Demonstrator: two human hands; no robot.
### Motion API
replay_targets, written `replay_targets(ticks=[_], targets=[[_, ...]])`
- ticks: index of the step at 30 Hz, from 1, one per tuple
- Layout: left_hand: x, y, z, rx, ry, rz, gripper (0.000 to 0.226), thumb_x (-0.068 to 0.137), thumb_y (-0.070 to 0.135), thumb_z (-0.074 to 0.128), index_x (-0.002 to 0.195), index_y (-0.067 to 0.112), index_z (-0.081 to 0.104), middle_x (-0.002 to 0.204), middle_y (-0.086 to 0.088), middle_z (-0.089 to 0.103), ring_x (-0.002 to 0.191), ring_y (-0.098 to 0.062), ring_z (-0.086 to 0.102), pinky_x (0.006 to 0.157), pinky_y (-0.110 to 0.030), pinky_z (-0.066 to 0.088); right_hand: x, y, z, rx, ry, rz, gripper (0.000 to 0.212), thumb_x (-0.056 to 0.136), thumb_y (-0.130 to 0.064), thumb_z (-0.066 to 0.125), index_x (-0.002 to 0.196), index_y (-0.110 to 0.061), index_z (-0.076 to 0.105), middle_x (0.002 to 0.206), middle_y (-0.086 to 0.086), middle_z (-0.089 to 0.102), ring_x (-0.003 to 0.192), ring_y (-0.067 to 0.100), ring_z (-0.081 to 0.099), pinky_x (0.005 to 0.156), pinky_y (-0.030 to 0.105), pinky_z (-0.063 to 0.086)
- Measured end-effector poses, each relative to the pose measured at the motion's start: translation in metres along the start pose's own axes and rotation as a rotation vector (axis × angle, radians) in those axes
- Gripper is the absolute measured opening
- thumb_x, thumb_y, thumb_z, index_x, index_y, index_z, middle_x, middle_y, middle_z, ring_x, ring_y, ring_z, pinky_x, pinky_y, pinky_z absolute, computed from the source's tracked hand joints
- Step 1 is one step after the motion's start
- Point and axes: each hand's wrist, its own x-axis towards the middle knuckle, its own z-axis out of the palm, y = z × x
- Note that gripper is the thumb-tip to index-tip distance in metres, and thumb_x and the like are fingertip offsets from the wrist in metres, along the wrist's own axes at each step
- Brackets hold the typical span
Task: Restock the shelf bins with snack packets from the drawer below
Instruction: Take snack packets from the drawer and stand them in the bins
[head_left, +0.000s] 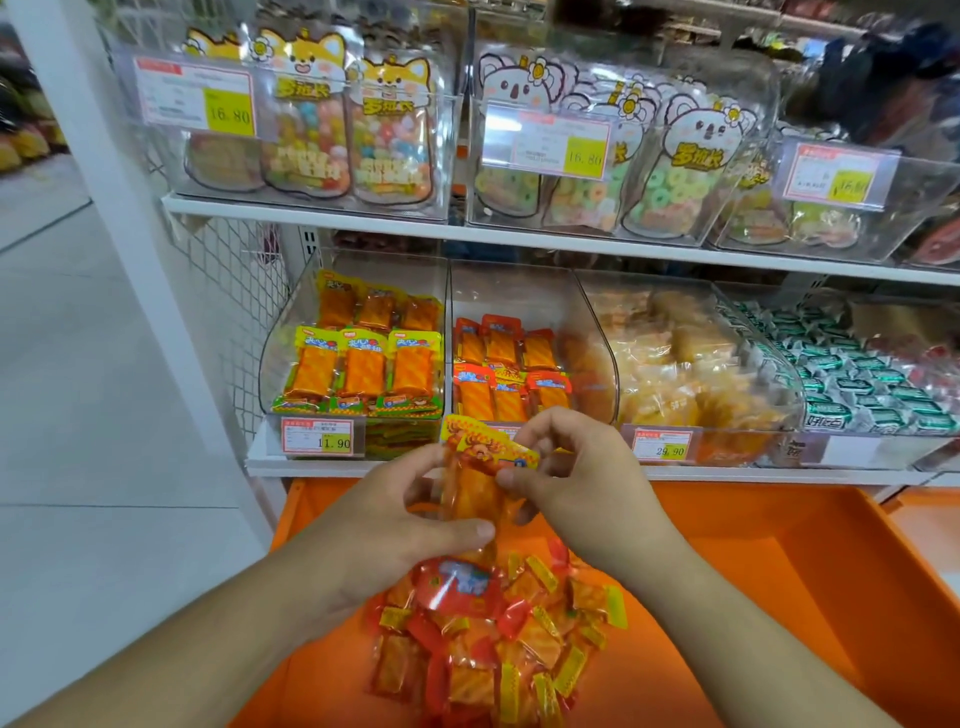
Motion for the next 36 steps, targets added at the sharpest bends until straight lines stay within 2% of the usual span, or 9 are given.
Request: replay_targets(ticks=[6, 10, 13, 15, 17, 20, 26, 30, 36], targets=[[0.007, -0.005, -0.006, 0.104, 0.017, -0.028, 0.041, 0.079, 0.013, 0.088, 0.114, 0.030, 0.075, 0.106, 0.001, 0.079, 0.099, -0.019, 0.077, 0.095, -0.045, 0.060, 0.002, 0.004, 0.005, -0.149, 0.046, -0.087, 0.031, 0.084, -0.025, 0.087, 0.099, -0.033, 0.061, 0.086, -0.005, 0.059, 0.079, 0.014, 0.064, 0.064, 0.029, 0.053], [0.009, -0.004, -0.006, 0.281, 0.027, -0.022, 0.064, 0.065, 0.025, 0.097, 0.122, 0.034, 0.069, 0.107, 0.010, 0.078, 0.099, -0.012, 0.074, 0.095, -0.039, 0.060, 0.002, 0.003, 0.000, -0.186, -0.100, -0.118, 0.062, 0.084, -0.038, 0.085, 0.137, -0.039, 0.051, 0.126, -0.022, 0.052, 0.121, -0.005, 0.049, 0.094, 0.016, 0.045], [0.008, -0.001, -0.008, 0.327, 0.025, -0.024, 0.059, 0.064, 0.032, 0.098, 0.115, 0.035, 0.069, 0.097, 0.005, 0.079, 0.088, -0.016, 0.077, 0.089, -0.040, 0.061, 0.003, 0.001, -0.002, -0.115, -0.174, -0.041, 0.054, 0.085, -0.033, 0.085, 0.131, -0.043, 0.059, 0.104, -0.019, 0.059, 0.094, -0.010, 0.056, 0.077, 0.016, 0.045], [0.007, 0.002, -0.010, 0.315, 0.064, -0.016, 0.051, 0.065, 0.036, 0.098, 0.109, 0.033, 0.071, 0.089, 0.002, 0.079, 0.080, -0.012, 0.076, 0.082, -0.037, 0.059, 0.005, 0.002, -0.003, 0.023, -0.178, -0.002, 0.037, 0.085, -0.025, 0.086, 0.115, -0.039, 0.069, 0.079, -0.003, 0.061, 0.071, 0.004, 0.057, 0.061, 0.032, 0.049], [0.006, 0.005, -0.013, 0.289, 0.159, -0.006, 0.046, 0.061, 0.041, 0.097, 0.101, 0.033, 0.076, 0.091, 0.011, 0.079, 0.083, -0.003, 0.075, 0.082, -0.032, 0.060, 0.007, 0.002, -0.007, 0.140, -0.186, 0.059, 0.029, 0.085, -0.020, 0.086, 0.106, -0.035, 0.074, 0.086, 0.008, 0.073, 0.077, 0.021, 0.069, 0.067, 0.044, 0.057], [0.006, 0.007, -0.016, 0.132, 0.278, 0.013, 0.041, 0.058, 0.046, 0.095, 0.094, 0.034, 0.079, 0.091, 0.007, 0.080, 0.086, -0.010, 0.076, 0.084, -0.040, 0.063, 0.005, 0.005, -0.011, 0.297, -0.319, 0.131, 0.023, 0.086, -0.009, 0.084, 0.105, -0.020, 0.079, 0.096, 0.012, 0.077, 0.089, 0.023, 0.074, 0.081, 0.036, 0.058], [0.008, 0.006, -0.015, -0.389, 0.175, -0.002, 0.041, 0.077, 0.039, 0.086, 0.106, 0.012, 0.080, 0.109, -0.017, 0.077, 0.105, -0.034, 0.073, 0.095, -0.048, 0.057, 0.002, 0.005, 0.001, 0.554, -0.259, 0.224, 0.014, 0.092, -0.007, 0.075, 0.105, -0.005, 0.079, 0.107, 0.028, 0.074, 0.105, 0.048, 0.070, 0.095, 0.061, 0.055], [0.006, 0.005, -0.010, -0.432, 0.108, 0.060, 0.040, 0.078, 0.011, 0.085, 0.117, 0.008, 0.075, 0.116, -0.019, 0.075, 0.106, -0.034, 0.073, 0.091, -0.045, 0.060, -0.004, 0.002, 0.009, 0.647, -0.148, 0.252, 0.006, 0.093, -0.006, 0.073, 0.098, -0.006, 0.076, 0.091, 0.017, 0.072, 0.083, 0.033, 0.070, 0.080, 0.050, 0.056], [0.009, -0.003, -0.010, -0.336, 0.204, 0.077, 0.045, 0.076, 0.010, 0.082, 0.120, 0.014, 0.074, 0.112, -0.013, 0.078, 0.107, -0.032, 0.075, 0.096, -0.047, 0.057, -0.013, 0.002, 0.015, 0.384, -0.211, 0.171, 0.013, 0.090, -0.013, 0.080, 0.092, -0.023, 0.071, 0.085, -0.005, 0.069, 0.074, 0.014, 0.065, 0.069, 0.036, 0.053]])
